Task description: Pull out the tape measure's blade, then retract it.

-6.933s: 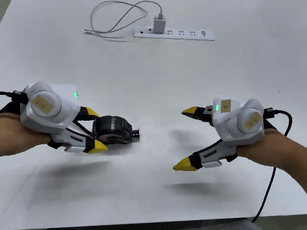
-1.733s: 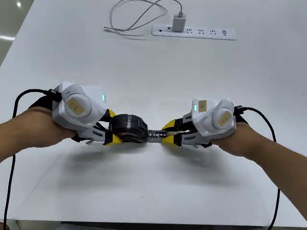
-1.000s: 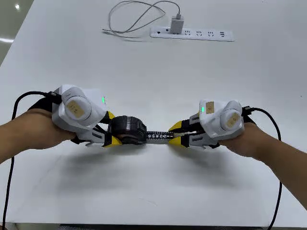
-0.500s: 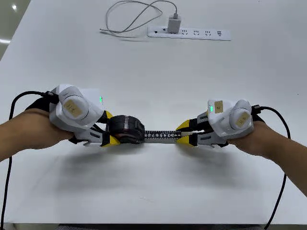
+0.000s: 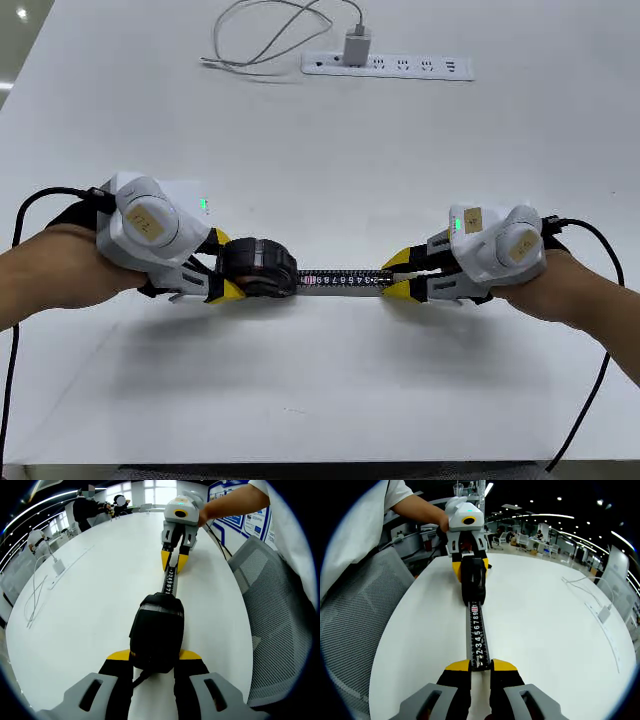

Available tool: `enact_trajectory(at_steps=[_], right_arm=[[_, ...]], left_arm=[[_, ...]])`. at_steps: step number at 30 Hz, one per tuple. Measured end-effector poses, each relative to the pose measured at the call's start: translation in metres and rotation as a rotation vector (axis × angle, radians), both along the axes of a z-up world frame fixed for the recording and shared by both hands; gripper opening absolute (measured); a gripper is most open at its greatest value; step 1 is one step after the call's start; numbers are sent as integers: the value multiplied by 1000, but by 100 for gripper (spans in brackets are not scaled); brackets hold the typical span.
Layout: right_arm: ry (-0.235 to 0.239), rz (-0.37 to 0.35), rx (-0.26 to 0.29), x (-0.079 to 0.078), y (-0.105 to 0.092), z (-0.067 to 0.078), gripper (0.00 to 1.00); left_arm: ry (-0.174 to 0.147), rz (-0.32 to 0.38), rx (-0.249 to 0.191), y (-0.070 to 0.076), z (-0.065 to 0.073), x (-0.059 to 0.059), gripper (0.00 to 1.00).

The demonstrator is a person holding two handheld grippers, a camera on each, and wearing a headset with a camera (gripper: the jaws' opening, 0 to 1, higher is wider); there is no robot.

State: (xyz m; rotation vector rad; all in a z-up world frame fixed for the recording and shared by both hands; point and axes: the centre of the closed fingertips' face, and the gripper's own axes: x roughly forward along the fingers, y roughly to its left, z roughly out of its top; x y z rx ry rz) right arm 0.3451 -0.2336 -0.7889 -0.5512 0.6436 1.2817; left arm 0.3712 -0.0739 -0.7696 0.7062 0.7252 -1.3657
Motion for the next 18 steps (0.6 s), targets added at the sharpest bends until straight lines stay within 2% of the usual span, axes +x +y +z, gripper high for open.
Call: enact_trajectory(at_steps=[14,18], right_arm=[[1,-15,-24,-2,-19,-1,9],[5,-19,-22,-4,-19,1,9]], left_arm=[[1,-1,4,0,0,0,26],[-1,-1,5,0,0,1,26]])
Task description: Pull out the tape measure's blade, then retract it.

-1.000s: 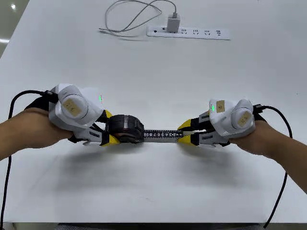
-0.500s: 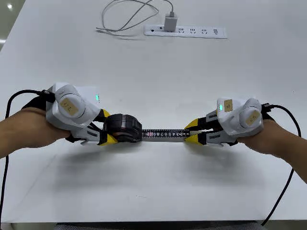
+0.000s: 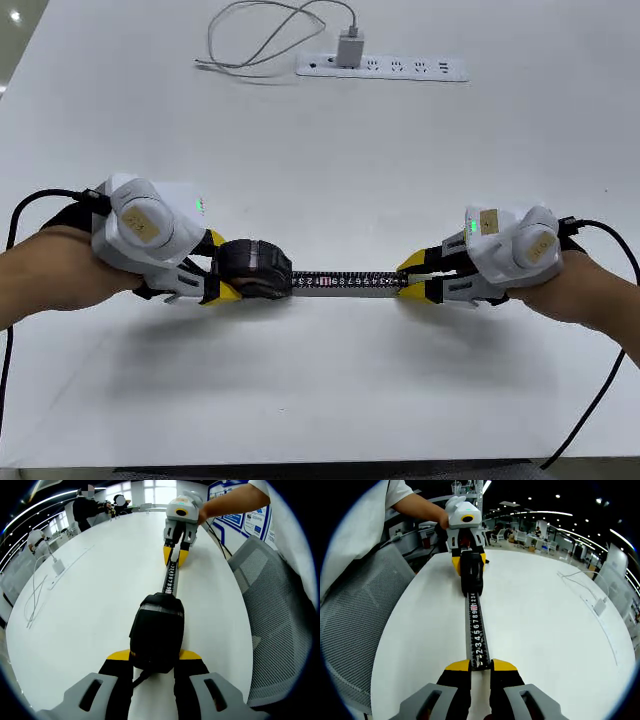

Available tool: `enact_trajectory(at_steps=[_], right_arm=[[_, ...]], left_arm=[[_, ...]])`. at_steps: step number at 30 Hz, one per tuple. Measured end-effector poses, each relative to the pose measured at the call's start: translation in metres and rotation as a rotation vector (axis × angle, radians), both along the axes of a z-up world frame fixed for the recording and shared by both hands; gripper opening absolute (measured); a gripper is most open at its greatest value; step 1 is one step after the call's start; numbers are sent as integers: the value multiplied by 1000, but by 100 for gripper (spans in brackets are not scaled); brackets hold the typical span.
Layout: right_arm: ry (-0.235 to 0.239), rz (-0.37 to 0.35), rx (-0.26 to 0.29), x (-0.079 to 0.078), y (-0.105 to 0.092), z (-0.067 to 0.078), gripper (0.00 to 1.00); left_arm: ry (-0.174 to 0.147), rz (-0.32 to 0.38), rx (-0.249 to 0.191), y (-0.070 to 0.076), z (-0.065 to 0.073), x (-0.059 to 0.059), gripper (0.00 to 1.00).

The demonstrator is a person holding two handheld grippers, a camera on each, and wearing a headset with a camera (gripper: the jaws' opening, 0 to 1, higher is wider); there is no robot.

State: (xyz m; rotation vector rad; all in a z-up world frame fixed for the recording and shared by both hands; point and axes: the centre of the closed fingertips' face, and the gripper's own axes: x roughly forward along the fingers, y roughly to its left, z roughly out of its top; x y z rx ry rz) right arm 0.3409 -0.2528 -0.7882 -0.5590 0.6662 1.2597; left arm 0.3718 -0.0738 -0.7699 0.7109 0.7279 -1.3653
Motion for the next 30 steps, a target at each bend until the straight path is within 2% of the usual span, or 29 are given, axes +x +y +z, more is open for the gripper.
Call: enact_trajectory(at_steps=[11,30], right_arm=[[-5,4,-17,-1,-7,3,9],[5,-9,-55,-6,-33,4,9]], left_arm=[[5,2,-1,0,1,0,26],[4,-2,3,0,0,0,26]])
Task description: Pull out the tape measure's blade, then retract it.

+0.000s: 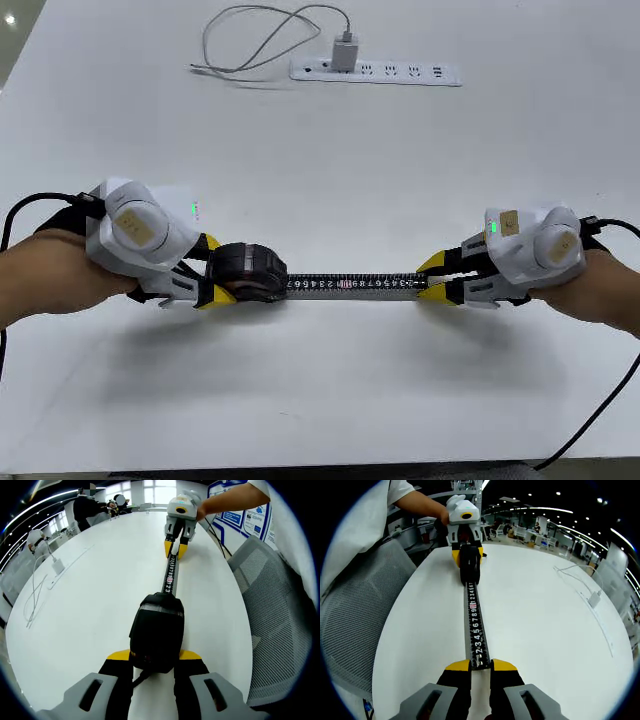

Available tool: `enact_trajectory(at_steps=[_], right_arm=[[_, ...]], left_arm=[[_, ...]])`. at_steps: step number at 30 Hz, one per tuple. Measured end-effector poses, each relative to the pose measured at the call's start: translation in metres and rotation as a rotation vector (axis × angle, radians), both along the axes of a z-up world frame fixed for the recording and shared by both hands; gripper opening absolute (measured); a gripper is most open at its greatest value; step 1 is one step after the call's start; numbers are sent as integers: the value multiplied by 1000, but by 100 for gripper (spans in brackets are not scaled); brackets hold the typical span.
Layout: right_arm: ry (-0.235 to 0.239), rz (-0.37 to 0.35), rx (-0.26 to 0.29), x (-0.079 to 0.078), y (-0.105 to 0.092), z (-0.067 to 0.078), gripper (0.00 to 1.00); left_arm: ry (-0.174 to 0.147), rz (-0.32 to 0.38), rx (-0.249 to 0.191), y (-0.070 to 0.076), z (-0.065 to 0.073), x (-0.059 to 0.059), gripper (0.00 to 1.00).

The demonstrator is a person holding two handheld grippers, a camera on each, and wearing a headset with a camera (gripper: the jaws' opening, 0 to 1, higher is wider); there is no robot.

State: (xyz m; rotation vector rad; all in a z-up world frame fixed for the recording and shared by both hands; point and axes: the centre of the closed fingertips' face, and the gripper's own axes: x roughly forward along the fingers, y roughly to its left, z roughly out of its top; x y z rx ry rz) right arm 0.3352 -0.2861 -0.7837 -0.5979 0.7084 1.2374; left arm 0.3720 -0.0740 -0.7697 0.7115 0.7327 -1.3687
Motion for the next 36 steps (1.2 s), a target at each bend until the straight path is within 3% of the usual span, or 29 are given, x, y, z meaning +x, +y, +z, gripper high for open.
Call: enact_trajectory(at_steps=[36], right_arm=[[18,-25,-86,-5,-48,-3,9]], left_arm=[[-1,-6,2,0,-1,0,26]])
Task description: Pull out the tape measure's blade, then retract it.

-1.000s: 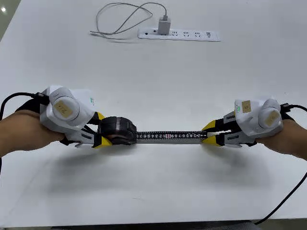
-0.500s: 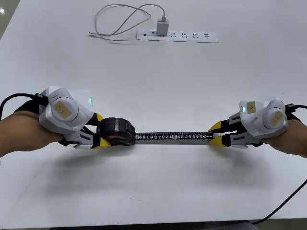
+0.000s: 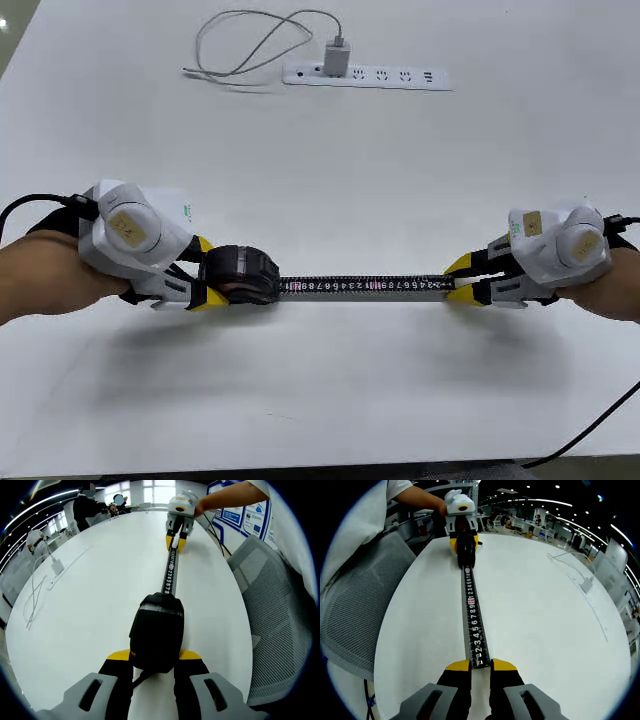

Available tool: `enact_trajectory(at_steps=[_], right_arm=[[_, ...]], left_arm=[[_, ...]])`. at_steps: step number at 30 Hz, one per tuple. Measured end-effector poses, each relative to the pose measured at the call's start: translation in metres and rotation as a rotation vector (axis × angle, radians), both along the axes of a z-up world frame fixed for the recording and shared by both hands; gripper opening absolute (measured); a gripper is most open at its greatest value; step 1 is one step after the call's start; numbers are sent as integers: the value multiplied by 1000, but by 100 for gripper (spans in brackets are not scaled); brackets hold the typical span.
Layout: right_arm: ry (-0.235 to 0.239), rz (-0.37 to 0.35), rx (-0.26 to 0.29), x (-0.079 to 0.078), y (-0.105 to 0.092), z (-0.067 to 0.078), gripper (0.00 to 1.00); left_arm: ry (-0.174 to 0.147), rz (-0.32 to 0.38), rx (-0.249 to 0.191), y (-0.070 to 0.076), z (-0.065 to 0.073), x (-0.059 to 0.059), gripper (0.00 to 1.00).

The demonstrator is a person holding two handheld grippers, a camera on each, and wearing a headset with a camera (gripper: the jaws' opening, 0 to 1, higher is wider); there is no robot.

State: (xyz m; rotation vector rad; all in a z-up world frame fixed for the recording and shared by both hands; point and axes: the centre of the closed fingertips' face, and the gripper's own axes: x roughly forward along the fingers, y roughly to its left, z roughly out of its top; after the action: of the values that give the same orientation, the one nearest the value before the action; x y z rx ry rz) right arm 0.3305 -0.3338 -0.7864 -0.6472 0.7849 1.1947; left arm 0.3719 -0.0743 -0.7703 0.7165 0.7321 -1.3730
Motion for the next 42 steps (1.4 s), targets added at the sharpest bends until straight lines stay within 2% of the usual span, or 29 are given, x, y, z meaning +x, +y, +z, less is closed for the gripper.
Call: enact_trajectory(at_steps=[21,35,42], right_arm=[[18,-23,-43,-6,-22,-2,9],[30,-15,-69,-6,-20,-2,10],[43,-10,-84,-6,-20,-3,10]], left_arm=[[-4,-1,2,0,1,-1,26],[-5,5,6,-2,1,0,27],[-7,5,31,-2,1,0,27]])
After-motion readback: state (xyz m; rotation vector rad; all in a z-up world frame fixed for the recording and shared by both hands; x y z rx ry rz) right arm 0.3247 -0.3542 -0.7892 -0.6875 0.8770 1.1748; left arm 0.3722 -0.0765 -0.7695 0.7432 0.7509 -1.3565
